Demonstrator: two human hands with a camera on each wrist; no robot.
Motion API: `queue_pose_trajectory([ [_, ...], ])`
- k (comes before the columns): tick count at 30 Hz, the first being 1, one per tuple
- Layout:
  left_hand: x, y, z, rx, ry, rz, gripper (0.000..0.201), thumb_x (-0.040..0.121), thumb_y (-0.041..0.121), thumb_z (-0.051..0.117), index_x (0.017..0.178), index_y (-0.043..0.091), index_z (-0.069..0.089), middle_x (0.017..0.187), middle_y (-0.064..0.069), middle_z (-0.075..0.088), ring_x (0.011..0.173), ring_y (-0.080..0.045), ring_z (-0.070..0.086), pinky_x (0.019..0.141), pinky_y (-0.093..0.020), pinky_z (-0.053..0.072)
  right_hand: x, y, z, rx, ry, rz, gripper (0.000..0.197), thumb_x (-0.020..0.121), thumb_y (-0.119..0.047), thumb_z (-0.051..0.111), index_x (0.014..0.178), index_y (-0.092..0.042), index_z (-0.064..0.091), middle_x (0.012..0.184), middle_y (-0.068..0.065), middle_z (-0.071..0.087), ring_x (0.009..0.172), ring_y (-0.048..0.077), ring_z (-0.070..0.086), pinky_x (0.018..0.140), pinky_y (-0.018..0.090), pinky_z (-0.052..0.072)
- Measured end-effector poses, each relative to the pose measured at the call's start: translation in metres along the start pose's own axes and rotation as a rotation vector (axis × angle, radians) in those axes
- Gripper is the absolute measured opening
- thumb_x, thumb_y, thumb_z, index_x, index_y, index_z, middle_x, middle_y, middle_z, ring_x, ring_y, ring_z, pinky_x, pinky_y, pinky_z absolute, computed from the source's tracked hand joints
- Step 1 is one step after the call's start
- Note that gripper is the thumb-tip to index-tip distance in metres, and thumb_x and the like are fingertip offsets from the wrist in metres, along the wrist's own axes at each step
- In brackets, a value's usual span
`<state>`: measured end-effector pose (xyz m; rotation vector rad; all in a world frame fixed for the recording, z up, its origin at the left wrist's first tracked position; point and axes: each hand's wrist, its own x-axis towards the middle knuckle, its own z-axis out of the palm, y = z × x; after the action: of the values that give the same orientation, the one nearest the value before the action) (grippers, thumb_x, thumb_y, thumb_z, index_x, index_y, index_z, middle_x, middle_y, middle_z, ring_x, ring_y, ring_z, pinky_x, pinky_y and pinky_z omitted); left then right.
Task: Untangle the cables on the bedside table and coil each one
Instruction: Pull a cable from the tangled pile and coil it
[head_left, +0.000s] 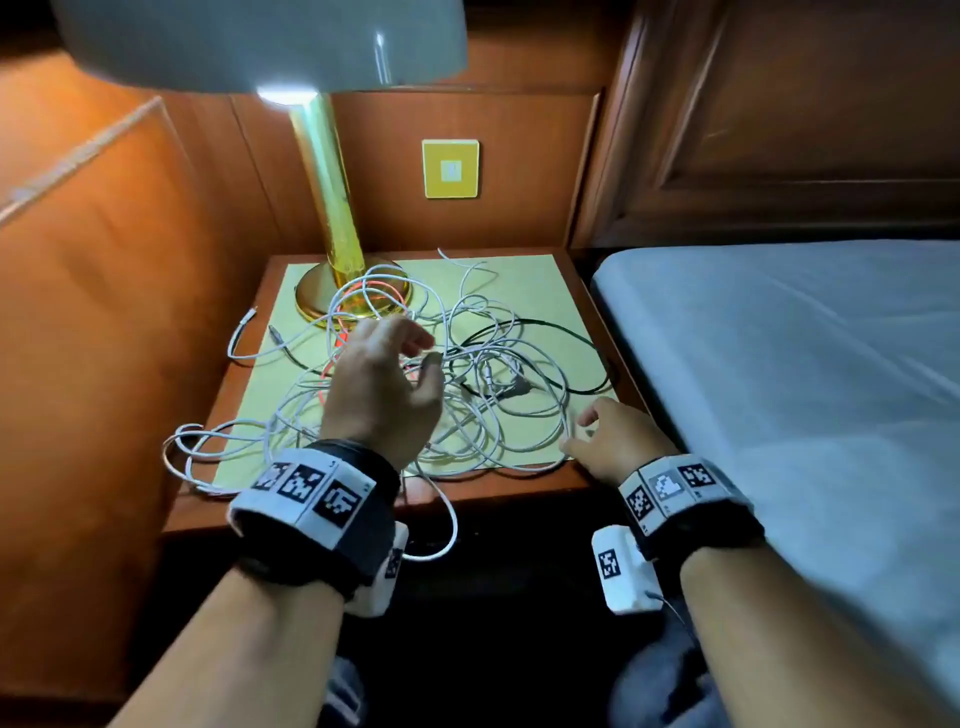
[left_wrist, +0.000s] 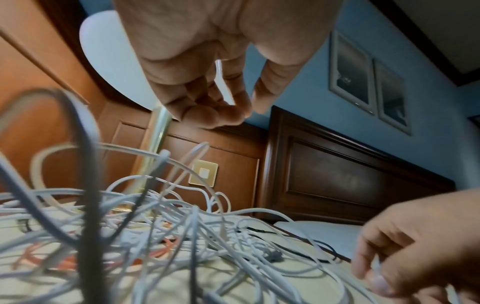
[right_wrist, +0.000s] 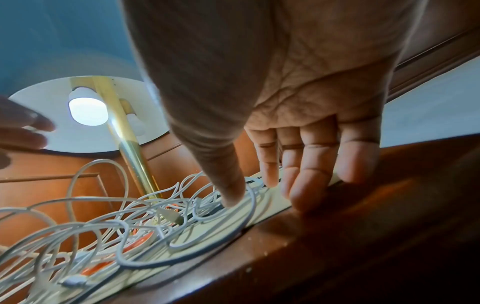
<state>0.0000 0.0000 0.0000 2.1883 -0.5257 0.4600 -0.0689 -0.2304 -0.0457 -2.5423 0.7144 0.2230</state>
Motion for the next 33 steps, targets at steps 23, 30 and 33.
queue_pose_trajectory([
  [23, -0.016, 0.002, 0.033, 0.207, -0.479, -0.145, 0.027, 0.088, 0.035, 0.072, 0.107, 0.019, 0.061, 0.105, 0.003, 0.057, 0.097, -0.018, 0.054, 0.079, -0.028, 0.040, 0.011, -0.024, -0.019, 0.568, 0.414, -0.201, 0.007, 0.094, -0.026, 0.052, 0.091, -0.020, 0.048, 0.081, 0.003, 0.067, 0.066, 0.018, 0.069, 0.067, 0.044, 0.058],
  [30, -0.003, -0.024, 0.005, 0.177, -0.288, -0.278, 0.044, 0.088, 0.035, 0.073, 0.124, 0.017, 0.057, 0.113, 0.003, 0.055, 0.098, -0.017, 0.055, 0.085, -0.028, 0.043, 0.007, -0.023, -0.028, 0.790, 0.511, -0.115, 0.003, 0.097, -0.015, 0.049, 0.099, -0.014, 0.048, 0.077, 0.010, 0.067, 0.045, 0.010, 0.063, 0.042, 0.016, 0.046],
  [33, 0.004, -0.038, -0.007, 0.139, -0.228, -0.369, 0.045, 0.086, 0.035, 0.075, 0.124, 0.018, 0.057, 0.113, 0.001, 0.061, 0.093, -0.017, 0.060, 0.081, -0.029, 0.047, 0.005, -0.028, -0.026, 0.797, 0.470, -0.160, 0.008, 0.100, -0.013, 0.047, 0.108, -0.015, 0.048, 0.079, 0.008, 0.069, 0.049, 0.010, 0.066, 0.047, 0.015, 0.049],
])
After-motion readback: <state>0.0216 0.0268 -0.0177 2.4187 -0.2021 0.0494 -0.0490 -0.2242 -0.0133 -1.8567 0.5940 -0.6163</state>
